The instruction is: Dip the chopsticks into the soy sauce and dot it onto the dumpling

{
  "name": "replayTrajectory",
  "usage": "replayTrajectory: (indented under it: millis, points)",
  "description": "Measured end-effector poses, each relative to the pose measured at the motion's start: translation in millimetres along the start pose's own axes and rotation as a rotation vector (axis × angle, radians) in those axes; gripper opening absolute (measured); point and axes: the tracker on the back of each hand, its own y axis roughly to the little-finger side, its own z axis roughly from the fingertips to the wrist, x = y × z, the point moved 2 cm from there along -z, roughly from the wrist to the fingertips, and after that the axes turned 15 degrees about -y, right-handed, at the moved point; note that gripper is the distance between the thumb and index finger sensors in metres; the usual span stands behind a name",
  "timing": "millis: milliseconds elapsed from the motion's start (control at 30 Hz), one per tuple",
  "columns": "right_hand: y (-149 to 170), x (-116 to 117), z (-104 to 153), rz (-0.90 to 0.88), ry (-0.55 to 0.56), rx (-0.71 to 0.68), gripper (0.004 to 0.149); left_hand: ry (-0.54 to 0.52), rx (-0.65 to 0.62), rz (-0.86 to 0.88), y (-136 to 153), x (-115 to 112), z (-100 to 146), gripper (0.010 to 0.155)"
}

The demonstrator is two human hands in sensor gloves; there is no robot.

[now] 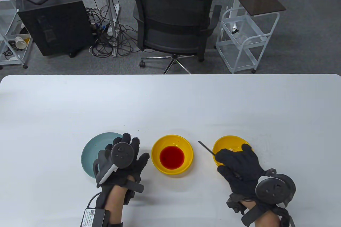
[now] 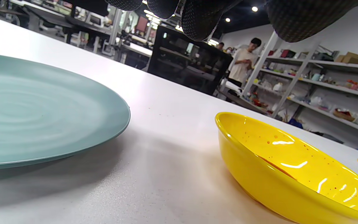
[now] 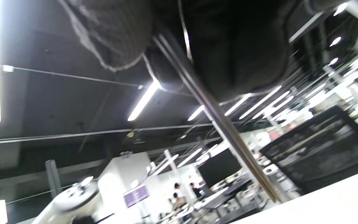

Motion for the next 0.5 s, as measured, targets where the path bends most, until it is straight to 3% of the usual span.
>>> replayTrajectory:
  millis: [233,500]
  points:
    - [-1.5,52.9,-15.4,-0.002,-0.157,-0.006,0.051,0.0,0.004,-0.002,2.1,0.0,0.1,0.079]
    - [5.0,68.8,-19.4,-0.01,-0.196,0.015,0.051,0.014,0.003,-0.01,-1.1,-4.2,0.5,0.079]
